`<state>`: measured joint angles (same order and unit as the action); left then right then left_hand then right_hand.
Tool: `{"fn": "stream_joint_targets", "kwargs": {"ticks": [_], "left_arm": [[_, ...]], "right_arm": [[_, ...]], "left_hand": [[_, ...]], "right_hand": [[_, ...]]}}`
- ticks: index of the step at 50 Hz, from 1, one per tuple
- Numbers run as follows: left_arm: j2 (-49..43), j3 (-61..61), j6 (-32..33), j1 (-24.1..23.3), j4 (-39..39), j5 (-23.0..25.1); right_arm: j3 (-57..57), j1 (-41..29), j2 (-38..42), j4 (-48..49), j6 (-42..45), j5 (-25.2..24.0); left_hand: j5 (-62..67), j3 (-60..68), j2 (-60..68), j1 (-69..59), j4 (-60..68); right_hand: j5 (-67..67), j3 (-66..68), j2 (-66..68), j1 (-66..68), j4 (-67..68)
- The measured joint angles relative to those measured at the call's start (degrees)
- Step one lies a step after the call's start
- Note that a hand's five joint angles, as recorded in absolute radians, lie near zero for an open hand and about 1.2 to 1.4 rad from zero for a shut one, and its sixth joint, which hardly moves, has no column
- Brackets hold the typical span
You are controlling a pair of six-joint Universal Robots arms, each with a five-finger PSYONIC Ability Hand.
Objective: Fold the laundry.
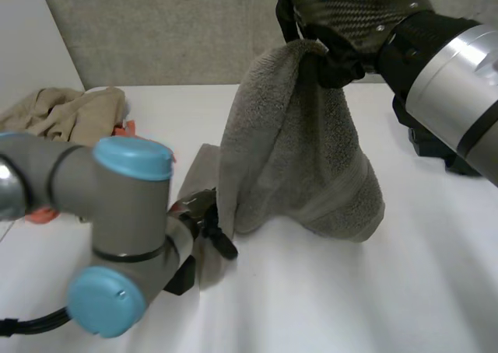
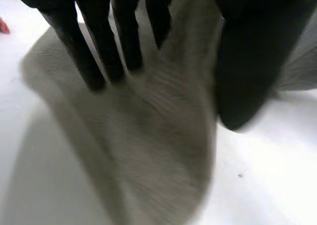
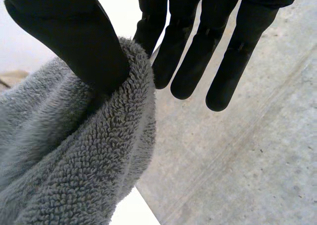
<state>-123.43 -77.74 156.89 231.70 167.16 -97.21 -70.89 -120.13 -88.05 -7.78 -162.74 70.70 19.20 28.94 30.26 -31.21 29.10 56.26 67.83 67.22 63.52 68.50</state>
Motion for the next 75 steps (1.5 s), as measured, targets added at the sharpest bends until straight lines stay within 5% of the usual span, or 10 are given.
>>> {"fn": "stream_joint_targets", "kwargs": {"ticks": [4, 11, 19, 27, 35, 42, 55, 59, 64, 75], "left_arm": [[-2.35, 4.36, -0.6, -0.46, -3.22, -3.35], [4.55, 4.42, 3.14, 4.36, -9.11, -12.22], [19.94, -5.98, 25.61, 14.73, -5.29, -0.53], [10.84, 5.15, 41.54, 17.16, 5.98, -1.07], [0.57, 29.66, 48.21, 15.3, 20.18, -0.55], [4.55, 29.51, 47.67, 15.56, 30.51, 1.04], [15.95, -4.81, 45.02, 16.8, 30.95, 6.53], [15.52, -12.66, 45.71, 16.38, 31.57, 8.54], [13.74, -17.18, 47.61, 16.14, 32.23, 9.4], [16.69, -22.11, 48.89, 16.8, 29.37, 7.71]], "right_arm": [[-0.86, 0.47, -0.88, 0.13, -1.05, 0.07], [-5.19, 5.96, 1.54, 0.68, 2.49, -0.23], [-7.84, 11.98, 14.47, -1.3, 20.69, 0.77], [2.09, 10.39, 28.83, 5.48, 23.77, 6.94], [17.51, 7.86, 32.65, 27.94, 21.08, 15.75], [13.67, 7.01, 26.95, 40.79, 19.46, 14.98], [-16.75, 6.46, 15.61, 24.45, 18.11, 8.85], [-20.01, 5.81, 18.66, 16.76, 17.5, 8.76], [-16.58, 6.2, 23.0, 9.28, 17.01, 9.47], [2.01, 9.08, 27.11, -0.77, 23.66, 6.02]], "left_hand": [[31.24, 32.41, 31.57, -32.74, 32.09], [36.35, 38.92, 37.84, -34.5, 39.34], [36.35, 39.09, 38.0, -34.5, 39.36], [36.35, 39.19, 38.15, -34.5, 39.59], [36.35, 39.19, 38.16, -34.5, 39.6], [37.55, 39.19, 38.16, -34.5, 39.61], [37.55, 39.19, 38.27, -34.5, 39.63], [37.55, 39.19, 38.27, -34.5, 39.63], [37.55, 39.19, 38.27, -34.5, 39.64], [37.55, 39.19, 38.27, -34.5, 39.64]], "right_hand": [[0.0, 0.0, 0.0, 0.0, 0.0], [0.18, 0.0, 0.0, 0.0, 0.0], [0.63, 0.24, 0.0, 0.0, 0.0], [0.63, 0.24, 0.0, 0.0, 0.0], [0.81, 0.24, 0.0, 0.0, 0.01], [1.73, 0.24, 0.0, 0.0, 0.02], [1.75, 0.24, 0.0, 0.0, 0.02], [-17.71, -19.21, -19.14, -15.28, -19.73], [-39.73, -40.19, -39.91, -35.78, -40.91], [-41.82, -41.2, -40.89, -36.68, -42.62]]}}
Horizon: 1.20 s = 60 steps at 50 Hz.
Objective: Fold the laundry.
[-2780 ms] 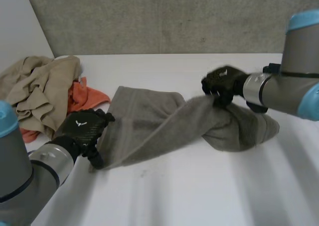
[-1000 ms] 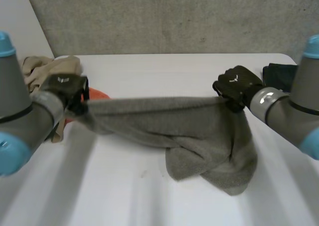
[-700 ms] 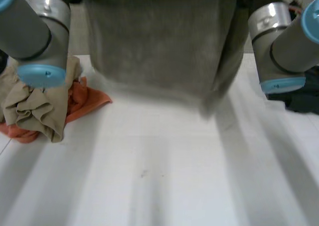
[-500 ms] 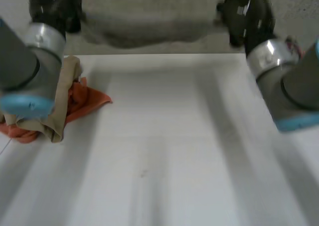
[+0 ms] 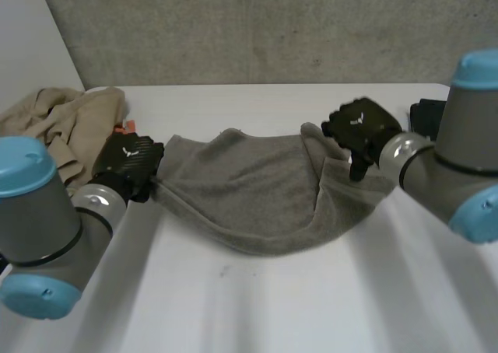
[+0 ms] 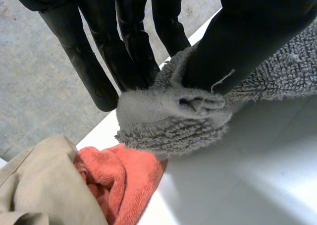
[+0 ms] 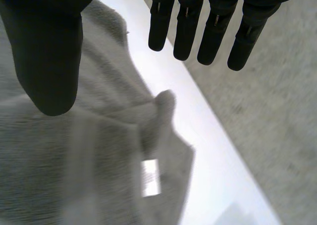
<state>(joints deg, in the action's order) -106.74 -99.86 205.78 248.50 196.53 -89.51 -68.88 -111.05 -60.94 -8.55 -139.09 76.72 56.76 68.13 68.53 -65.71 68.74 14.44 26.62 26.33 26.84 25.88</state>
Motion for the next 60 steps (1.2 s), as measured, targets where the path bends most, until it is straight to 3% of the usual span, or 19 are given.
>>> {"fn": "stream_joint_targets", "kwargs": {"ticks": [11, 22, 26, 29, 34, 39, 48, 53, 60], "left_arm": [[5.44, -5.69, -0.1, -0.09, 1.44, 1.24], [5.82, -5.55, -0.18, 0.62, 1.73, 1.12], [6.2, -5.25, -0.21, 1.08, 1.61, 1.09], [6.43, -4.9, -0.21, 1.37, 1.52, 1.08], [6.82, -4.24, -0.17, 1.56, 1.13, 1.01], [9.57, -3.38, -0.22, 1.76, -0.48, 0.67], [20.23, -1.26, 0.71, 4.41, -10.12, 1.57], [26.44, -1.32, 5.3, 6.97, -25.11, 5.02], [28.47, -4.87, 13.95, 9.75, -41.01, 9.48]], "right_arm": [[17.77, 1.97, 14.45, -7.67, 19.27, -7.15], [24.42, 3.02, 25.13, -13.41, 25.08, -11.08], [24.19, 3.2, 26.25, -13.25, 24.95, -13.1], [23.9, 3.34, 26.54, -12.76, 24.79, -14.09], [23.25, 3.69, 25.55, -11.77, 24.2, -14.31], [18.04, 5.91, 18.29, -9.89, 19.95, -13.82], [0.06, 13.6, -4.35, -12.02, 17.07, -11.18], [-11.17, 17.71, -17.19, -23.64, 24.28, -7.28], [-17.93, 20.29, -22.48, -31.96, 29.81, -5.79]], "left_hand": [[0.0, 0.0, 0.0, 0.0, 0.0], [0.0, 0.0, 0.0, 0.0, 0.0], [0.0, 0.0, 0.0, 0.0, 0.0], [0.0, 0.0, 0.0, 0.0, 0.0], [0.0, 0.0, 0.0, 0.0, 0.0], [0.0, 0.0, 0.0, 0.0, 0.0], [0.0, 0.0, 0.0, 0.0, 0.0], [0.0, 0.0, 0.0, 0.0, 0.0], [0.0, 0.0, 0.0, 0.0, 0.0]], "right_hand": [[0.03, 0.0, 0.0, 0.0, 0.01], [4.17, 1.2, 0.92, 1.32, 2.56], [12.63, 10.35, 10.7, 10.13, 11.12], [34.28, 32.25, 33.81, 31.8, 32.97], [41.98, 41.04, 40.61, 37.48, 42.18], [41.98, 41.25, 40.62, 37.48, 42.39], [41.98, 41.25, 40.62, 37.48, 42.45], [41.98, 41.27, 40.62, 37.48, 42.6], [41.98, 41.33, 40.62, 37.48, 42.6]]}}
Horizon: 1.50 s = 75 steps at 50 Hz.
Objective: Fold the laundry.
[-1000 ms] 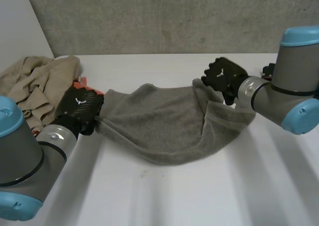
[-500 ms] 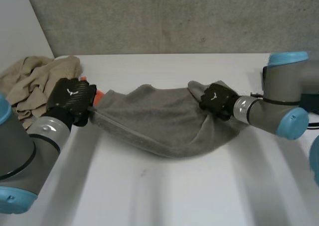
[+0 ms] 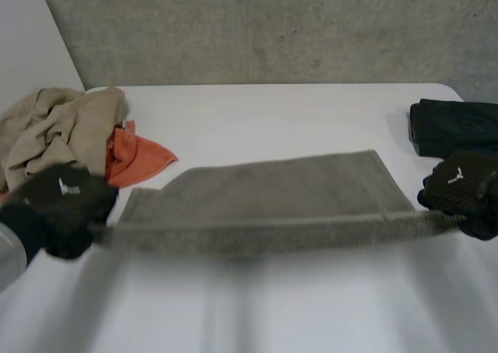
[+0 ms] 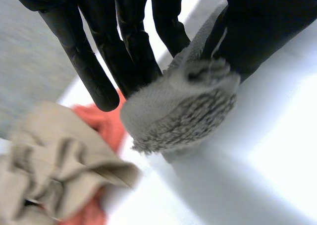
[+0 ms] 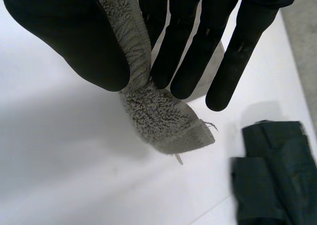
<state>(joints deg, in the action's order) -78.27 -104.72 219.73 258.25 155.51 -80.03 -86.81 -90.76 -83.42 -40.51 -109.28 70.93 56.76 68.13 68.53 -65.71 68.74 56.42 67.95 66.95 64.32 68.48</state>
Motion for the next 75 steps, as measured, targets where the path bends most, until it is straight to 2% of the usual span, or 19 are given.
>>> {"fn": "stream_joint_targets", "kwargs": {"ticks": [4, 8, 13, 16, 17, 19, 24, 29, 34, 47, 56, 62, 70, 75], "left_arm": [[-2.62, -1.05, 3.95, 0.17, -2.16, 1.23], [-9.2, 1.35, 5.8, -0.94, 1.6, 0.87], [-21.7, 10.45, 6.21, -3.21, 9.5, -2.02], [-31.24, 22.43, 6.6, -4.39, 13.93, -5.25], [-31.24, 22.43, 6.6, -4.39, 13.93, -5.25], [-39.3, 33.25, 7.01, -5.32, 17.47, -8.04], [-50.73, 51.16, 6.73, -6.28, 23.69, -12.3], [-50.24, 63.53, 0.2, -4.62, 33.72, -12.98], [-46.57, 63.08, -4.59, -3.68, 39.95, -10.45], [-44.86, 47.19, -6.61, -3.46, 42.21, -9.03], [-47.53, 31.47, -5.92, -4.93, 43.58, -9.24], [-46.69, 22.57, -3.73, -6.52, 41.73, -9.51], [-33.94, 8.55, 2.71, -7.6, 26.48, -11.2], [-23.83, 0.58, 8.43, -7.92, 11.15, -11.39]], "right_arm": [[-0.3, 0.08, 1.82, 1.12, -0.16, 0.07], [2.41, -1.3, 6.72, 5.46, -2.33, 1.22], [10.23, -4.54, 15.48, 12.84, -7.21, 4.84], [18.43, -6.77, 20.75, 18.67, -10.38, 7.61], [18.43, -6.77, 20.75, 18.67, -10.38, 7.61], [28.67, -8.75, 25.39, 26.48, -13.84, 10.44], [41.28, -10.29, 29.05, 43.67, -20.39, 13.85], [42.66, -10.49, 27.85, 61.12, -27.07, 14.82], [38.39, -10.49, 26.0, 68.37, -30.39, 13.62], [30.11, -10.75, 27.66, 62.6, -31.31, 11.09], [21.44, -10.04, 31.09, 57.04, -31.32, 8.24], [14.62, -8.48, 29.58, 50.66, -28.83, 7.6], [4.01, -3.48, 17.47, 31.42, -19.36, 7.27], [-2.64, 0.38, 8.62, 15.63, -8.52, 7.13]], "left_hand": [[0.0, 0.0, 0.0, 0.0, 0.0], [0.0, 0.15, 0.0, 0.0, 0.0], [0.0, 0.23, 0.01, 0.0, 0.0], [0.0, 0.28, 0.07, 0.0, 0.06], [0.0, 0.28, 0.07, 0.0, 0.06], [0.0, 0.28, 0.09, 0.0, 0.18], [0.0, 0.29, 0.1, 0.0, 0.22], [0.0, 0.29, 0.11, 0.0, 0.23], [0.51, 0.29, 0.11, 0.0, 0.23], [0.58, 0.29, 0.15, 0.0, 0.23], [0.58, 0.29, 0.15, 0.0, 0.23], [0.58, 0.29, 0.15, 0.0, 0.23], [0.58, 0.29, 0.15, 0.0, 0.23], [0.58, 0.29, 0.15, 0.0, 0.23]], "right_hand": [[0.0, 0.0, 0.0, 0.0, 0.0], [0.0, 0.0, 0.0, 0.0, 0.0], [0.59, 0.01, 0.02, 0.0, 0.01], [1.29, 0.09, 0.2, 0.0, 0.02], [1.29, 0.09, 0.2, 0.0, 0.02], [1.44, 0.09, 0.2, 0.0, 0.02], [1.87, 0.09, 0.2, 0.44, 0.03], [2.11, 0.09, 0.2, 1.83, 0.03], [2.33, 0.09, 0.2, 1.83, 0.03], [2.36, 0.09, 0.2, 1.83, 0.04], [2.37, 0.09, 0.2, 1.84, 0.04], [2.36, 0.09, 0.2, 1.84, 0.04], [2.36, 0.1, 0.2, 1.84, 0.05], [2.36, 0.1, 0.2, 1.83, 0.05]]}}
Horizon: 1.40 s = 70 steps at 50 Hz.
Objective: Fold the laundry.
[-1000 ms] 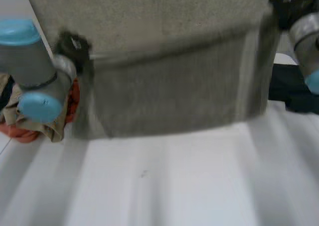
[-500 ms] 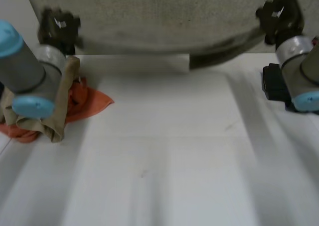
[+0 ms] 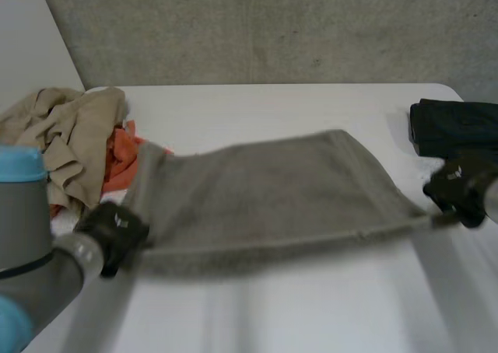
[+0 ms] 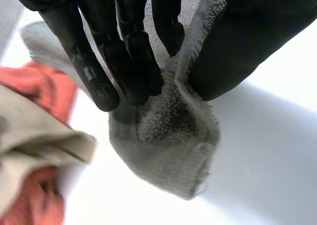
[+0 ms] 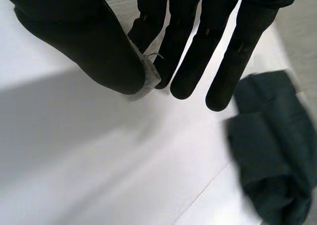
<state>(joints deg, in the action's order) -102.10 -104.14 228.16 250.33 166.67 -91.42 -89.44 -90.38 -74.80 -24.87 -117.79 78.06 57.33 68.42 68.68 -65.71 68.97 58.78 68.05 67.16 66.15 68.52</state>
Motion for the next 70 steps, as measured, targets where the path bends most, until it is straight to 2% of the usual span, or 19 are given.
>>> {"fn": "stream_joint_targets", "kwargs": {"ticks": [5, 11, 21, 26, 30, 32, 34, 39, 50, 57, 66, 68, 69, 70], "left_arm": [[3.39, -0.03, 2.64, 0.31, -5.66, 1.11], [-1.25, 7.64, 2.99, 0.52, -1.5, 1.63], [-18.87, 39.68, 2.83, -0.56, 6.92, -3.52], [-24.47, 58.35, 1.66, -0.5, 11.38, -4.77], [-24.1, 68.36, -5.07, 0.48, 19.72, -2.71], [-23.15, 69.46, -7.86, 0.8, 22.17, -1.42], [-22.01, 69.01, -10.43, 1.09, 24.03, -0.08], [-19.42, 63.27, -13.09, 1.46, 25.59, 0.86], [-17.04, 42.23, -16.0, 1.74, 27.94, -0.17], [-19.88, 28.02, -18.39, 1.32, 29.82, -0.53], [-23.07, 16.74, -17.44, 1.24, 31.85, -1.48], [-22.47, 15.45, -17.11, 1.45, 31.68, -1.5], [-21.52, 14.28, -16.89, 1.66, 31.33, -1.36], [-21.22, 13.99, -16.85, 1.72, 31.21, -1.29]], "right_arm": [[-1.12, 0.32, -1.81, -2.72, 3.35, -1.26], [3.42, -2.52, 3.33, 3.05, -1.12, -1.95], [26.62, -8.26, 15.64, 14.99, -12.94, 3.7], [40.24, -9.29, 16.02, 29.47, -24.0, 6.44], [42.87, -9.19, 13.33, 43.53, -31.88, 6.73], [42.46, -9.11, 12.57, 46.31, -33.17, 6.48], [40.2, -8.88, 11.05, 51.11, -35.22, 5.46], [36.07, -8.75, 10.23, 52.39, -35.81, 4.05], [25.15, -8.55, 11.57, 45.79, -34.97, 0.38], [14.24, -7.93, 14.38, 42.39, -32.86, -2.74], [6.22, -5.78, 17.6, 39.47, -27.56, -3.35], [5.66, -5.34, 17.7, 38.9, -27.16, -3.38], [5.31, -4.98, 17.65, 38.43, -27.04, -3.42], [5.27, -4.92, 17.63, 38.35, -27.05, -3.43]], "left_hand": [[0.0, 0.0, 0.0, 0.0, 0.0], [0.0, 0.0, 0.0, 0.0, 0.0], [0.0, 0.01, 0.01, 0.0, 0.01], [0.0, 0.01, 0.01, 0.0, 0.02], [0.0, 0.01, 0.01, 0.0, 0.03], [0.0, 0.01, 0.01, 0.0, 0.03], [0.0, 0.01, 0.0, 0.0, 0.03], [0.0, 0.01, 0.01, 0.0, 0.03], [0.0, 0.01, 0.01, 0.0, 0.03], [0.0, 0.01, 0.02, 0.0, 0.03], [0.0, 0.01, 0.02, 0.0, 0.03], [-1.9, -2.71, -3.26, 1.23, -3.01], [-12.2, -13.28, -13.67, 12.36, -13.84], [-14.34, -15.41, -16.56, 14.72, -16.04]], "right_hand": [[0.0, 0.0, 0.0, 0.0, 0.0], [0.0, 0.0, 0.0, 0.0, 0.0], [0.0, 0.15, 0.0, 0.0, 0.03], [0.0, 0.17, 0.0, 0.0, 0.07], [0.0, 0.17, 0.0, 0.0, 0.07], [0.0, 0.17, 0.0, 0.0, 0.07], [0.0, 0.17, 0.0, 0.0, 0.08], [0.0, 0.17, 0.0, 0.0, 0.08], [0.0, 0.17, 0.0, 0.0, 0.09], [0.0, 0.17, 0.0, 0.0, 0.09], [0.0, 0.17, 0.0, 0.0, 0.09], [0.01, 0.17, 0.0, 0.0, 0.09], [0.01, 0.17, 0.0, 0.0, 0.09], [0.0, 0.17, 0.0, 0.0, 0.09]]}}
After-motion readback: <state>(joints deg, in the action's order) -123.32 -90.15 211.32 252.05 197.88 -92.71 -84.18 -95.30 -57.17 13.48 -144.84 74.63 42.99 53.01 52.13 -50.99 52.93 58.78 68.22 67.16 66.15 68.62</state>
